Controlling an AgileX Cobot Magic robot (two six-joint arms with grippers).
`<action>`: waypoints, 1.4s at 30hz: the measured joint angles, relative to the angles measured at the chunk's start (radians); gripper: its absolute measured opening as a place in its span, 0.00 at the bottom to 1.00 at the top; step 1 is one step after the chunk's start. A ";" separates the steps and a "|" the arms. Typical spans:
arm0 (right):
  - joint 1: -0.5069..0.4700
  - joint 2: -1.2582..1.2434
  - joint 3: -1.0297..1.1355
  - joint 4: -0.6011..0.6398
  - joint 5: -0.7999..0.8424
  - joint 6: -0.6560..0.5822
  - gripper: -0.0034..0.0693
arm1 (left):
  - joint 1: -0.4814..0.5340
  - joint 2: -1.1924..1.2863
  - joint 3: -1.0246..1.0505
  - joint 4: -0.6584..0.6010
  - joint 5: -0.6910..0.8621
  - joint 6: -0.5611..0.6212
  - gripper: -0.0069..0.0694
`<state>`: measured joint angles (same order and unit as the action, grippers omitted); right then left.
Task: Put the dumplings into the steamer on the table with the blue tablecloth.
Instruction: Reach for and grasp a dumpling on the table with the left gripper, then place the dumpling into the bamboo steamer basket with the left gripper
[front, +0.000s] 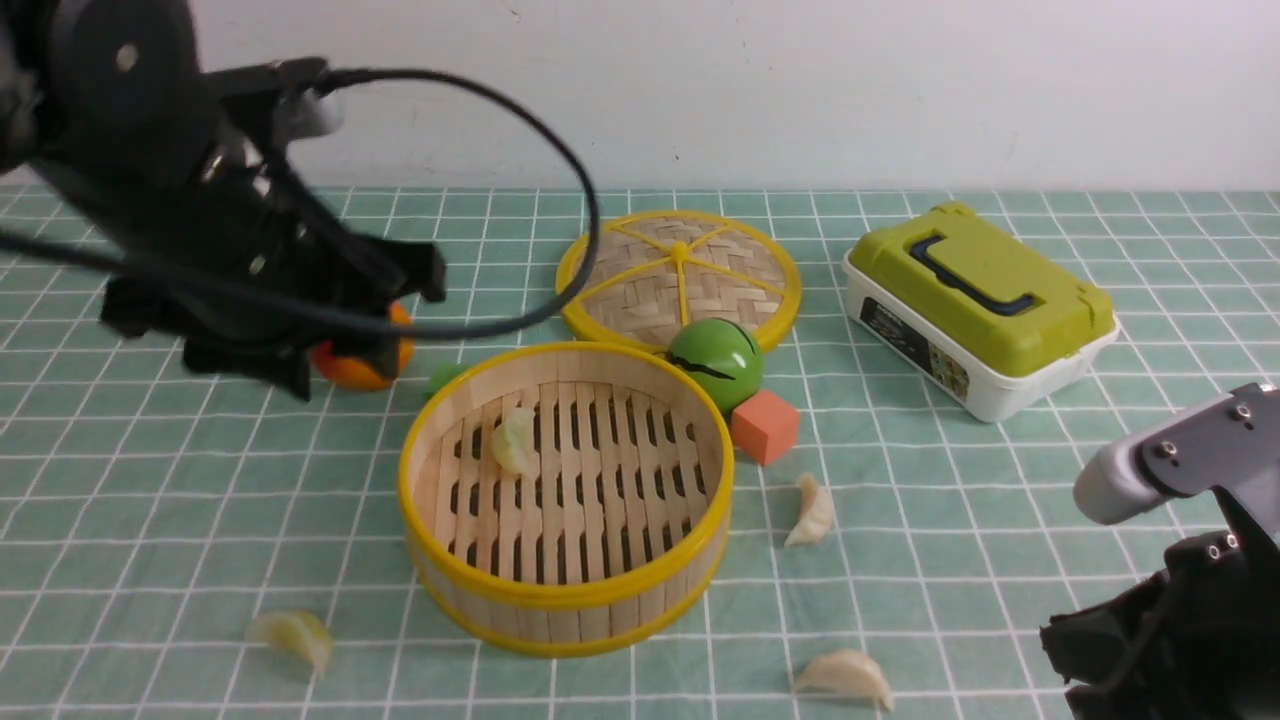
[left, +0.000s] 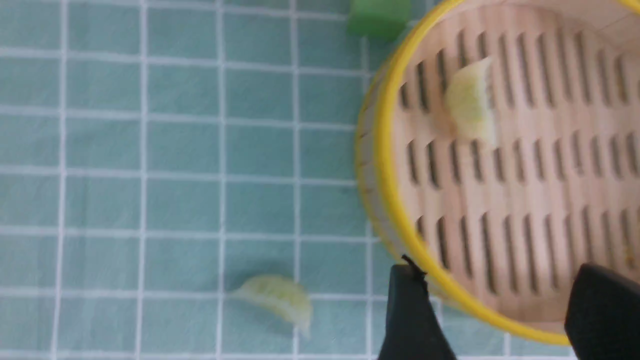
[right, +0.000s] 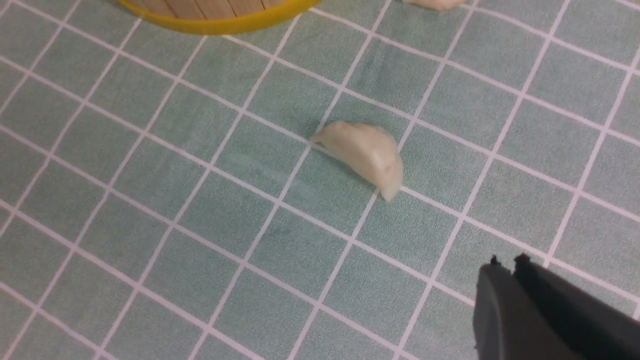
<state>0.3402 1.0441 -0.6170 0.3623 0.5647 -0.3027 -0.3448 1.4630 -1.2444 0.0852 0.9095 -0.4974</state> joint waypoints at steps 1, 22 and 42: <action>0.000 0.000 0.000 0.000 0.000 0.000 0.10 | 0.000 -0.039 0.106 0.041 -0.061 -0.093 0.62; 0.000 0.000 0.000 0.019 -0.006 0.000 0.12 | 0.000 0.184 0.492 0.422 -0.483 -0.772 0.55; 0.000 0.000 0.000 0.054 -0.006 0.000 0.14 | -0.179 0.115 -0.013 0.072 -0.374 -0.166 0.34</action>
<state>0.3402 1.0441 -0.6170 0.4161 0.5587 -0.3027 -0.5235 1.5777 -1.2575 0.1567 0.5358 -0.6632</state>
